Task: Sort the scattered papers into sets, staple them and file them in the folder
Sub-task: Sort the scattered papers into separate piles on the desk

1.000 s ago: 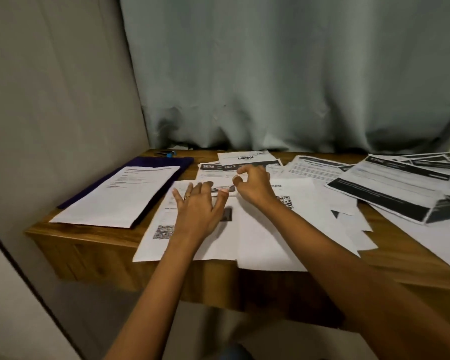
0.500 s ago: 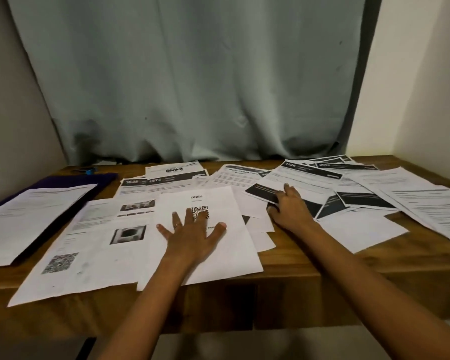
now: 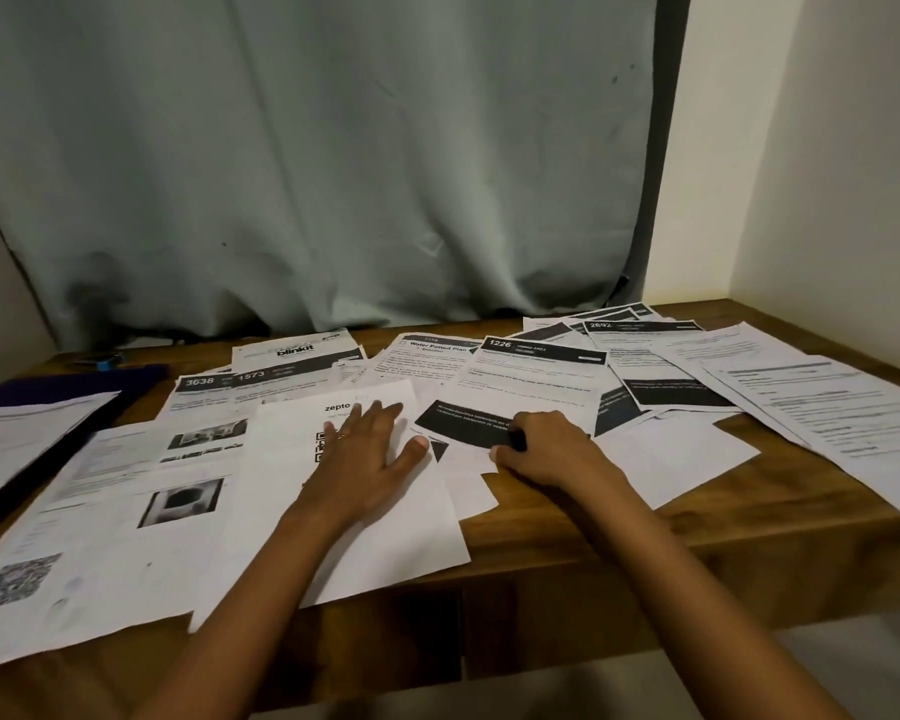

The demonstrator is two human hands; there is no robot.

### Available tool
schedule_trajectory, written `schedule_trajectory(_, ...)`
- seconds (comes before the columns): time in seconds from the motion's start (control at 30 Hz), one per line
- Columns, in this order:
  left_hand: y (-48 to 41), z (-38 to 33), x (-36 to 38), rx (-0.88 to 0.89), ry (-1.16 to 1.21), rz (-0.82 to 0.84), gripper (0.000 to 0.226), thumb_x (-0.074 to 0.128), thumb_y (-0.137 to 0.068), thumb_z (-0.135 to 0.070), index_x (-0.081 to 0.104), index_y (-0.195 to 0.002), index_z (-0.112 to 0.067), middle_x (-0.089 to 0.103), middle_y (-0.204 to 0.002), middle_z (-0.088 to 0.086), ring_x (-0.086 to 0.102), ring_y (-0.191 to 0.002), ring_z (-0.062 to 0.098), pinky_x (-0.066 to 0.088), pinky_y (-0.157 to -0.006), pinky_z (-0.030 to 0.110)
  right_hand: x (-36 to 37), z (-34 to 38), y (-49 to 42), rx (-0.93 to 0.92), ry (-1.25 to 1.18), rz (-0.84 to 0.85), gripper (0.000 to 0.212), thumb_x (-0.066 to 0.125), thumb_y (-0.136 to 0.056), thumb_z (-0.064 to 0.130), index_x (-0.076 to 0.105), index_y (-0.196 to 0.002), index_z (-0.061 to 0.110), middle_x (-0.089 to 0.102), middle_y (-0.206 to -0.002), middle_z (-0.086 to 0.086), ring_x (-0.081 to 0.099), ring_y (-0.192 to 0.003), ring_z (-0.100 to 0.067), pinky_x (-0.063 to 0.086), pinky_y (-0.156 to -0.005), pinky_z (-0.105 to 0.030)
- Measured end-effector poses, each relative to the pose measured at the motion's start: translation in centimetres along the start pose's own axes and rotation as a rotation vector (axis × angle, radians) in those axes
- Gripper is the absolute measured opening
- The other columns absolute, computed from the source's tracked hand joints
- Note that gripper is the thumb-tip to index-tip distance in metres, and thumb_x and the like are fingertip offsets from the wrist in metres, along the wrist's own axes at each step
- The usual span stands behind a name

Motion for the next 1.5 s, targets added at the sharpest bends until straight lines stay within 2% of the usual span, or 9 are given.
schedule_trajectory(0.17,-0.7,-1.8,2.0,0.139,-0.030,0.011,0.070,0.018,-0.091,-0.065,0.021,-0.152,-0.031,0.014,-0.161,-0.001,0.002,-0.149,0.020,-0.008,-0.117,0.047,0.0,-0.4,1.8,0.017,-0.212,-0.005,0.048,0.058,-0.090,0.048,0.058,-0.125,0.014,0.058,-0.126,-0.007,0.054,-0.113,-0.022,0.041,-0.081,-0.028)
schedule_trajectory(0.27,-0.8,-1.8,3.3,0.146,-0.080,0.072,0.080,0.003,-0.083,-0.069,0.021,-0.152,-0.032,0.014,-0.160,-0.004,0.003,-0.149,0.020,-0.008,-0.116,0.049,-0.4,-1.6,1.2,0.114,-0.357,-0.164,0.043,0.057,-0.092,0.045,0.065,-0.116,0.011,0.059,-0.123,-0.010,0.053,-0.112,-0.024,0.044,-0.086,-0.032)
schedule_trajectory(0.33,-0.9,-1.4,3.8,0.130,-0.077,0.108,0.078,0.003,-0.085,-0.069,0.022,-0.151,-0.033,0.015,-0.160,-0.006,0.005,-0.149,0.020,-0.008,-0.117,0.051,-1.1,-2.9,0.6,0.246,-0.235,-0.288,0.053,0.055,-0.091,0.048,0.055,-0.126,0.007,0.054,-0.129,-0.016,0.046,-0.121,-0.031,0.041,-0.097,-0.041)
schedule_trajectory(0.43,-0.9,-1.2,4.1,0.114,-0.079,0.115,0.062,0.015,-0.096,-0.062,0.023,-0.151,-0.033,0.015,-0.160,-0.007,0.007,-0.149,0.019,-0.006,-0.119,0.049,-1.1,-4.2,-0.1,0.429,-0.129,-0.224,0.067,0.060,-0.089,0.048,0.041,-0.135,0.004,0.044,-0.139,-0.019,0.035,-0.130,-0.036,0.036,-0.103,-0.043)
schedule_trajectory(0.63,-0.8,-1.3,4.0,0.108,-0.084,0.115,0.063,0.016,-0.095,-0.063,0.023,-0.151,-0.034,0.014,-0.160,-0.007,0.007,-0.149,0.019,-0.005,-0.118,0.046,-0.9,-4.5,-1.4,0.508,-0.184,-0.194,0.084,0.079,-0.076,0.037,0.034,-0.137,0.001,0.040,-0.140,-0.022,0.037,-0.130,-0.037,0.037,-0.103,-0.043)
schedule_trajectory(0.73,-0.8,-1.3,4.0,0.105,-0.068,0.114,0.059,0.020,-0.097,-0.059,0.023,-0.151,-0.033,0.014,-0.160,-0.007,0.007,-0.149,0.018,-0.005,-0.119,0.046,-1.2,-5.1,-1.8,0.504,-0.312,-0.251,0.069,0.079,-0.076,0.016,0.040,-0.130,-0.002,0.050,-0.130,-0.022,0.049,-0.120,-0.036,0.045,-0.093,-0.041)
schedule_trajectory(0.9,-0.6,-1.4,3.7,0.094,-0.015,0.084,0.062,0.024,-0.097,-0.058,0.016,-0.152,-0.031,0.013,-0.161,-0.002,0.008,-0.148,0.019,-0.003,-0.120,0.046,-2.6,-5.9,-2.2,0.420,-0.352,-0.324,0.009,0.059,-0.088,0.004,0.058,-0.095,0.000,0.061,-0.104,-0.020,0.058,-0.103,-0.035,0.043,-0.073,-0.033)
schedule_trajectory(1.1,-0.2,-1.6,3.4,0.078,0.003,0.077,0.067,0.024,-0.097,-0.059,0.016,-0.153,-0.023,0.016,-0.160,0.001,0.010,-0.148,0.019,-0.002,-0.120,0.044,-6.7,-8.2,-1.9,0.416,-0.497,-0.281,0.042,0.065,-0.088,0.011,0.055,-0.127,0.000,0.057,-0.126,-0.022,0.053,-0.116,-0.035,0.043,-0.095,-0.042)
schedule_trajectory(1.5,-0.4,-1.8,3.3,0.080,-0.025,0.119,0.064,0.026,-0.097,-0.058,0.027,-0.150,-0.021,0.020,-0.159,0.004,0.012,-0.148,0.021,0.000,-0.120,0.046,-5.8,-11.2,0.6,0.412,-0.279,-0.171,0.037,0.068,-0.085,0.009,0.059,-0.119,-0.001,0.060,-0.121,-0.020,0.054,-0.107,-0.032,0.041,-0.085,-0.035)
Point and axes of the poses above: each hand's wrist, its own y-axis away from the middle knuckle, its own x-axis out of the palm, z = x × y, the point moved 4 cm from there along -y, towards the middle knuckle
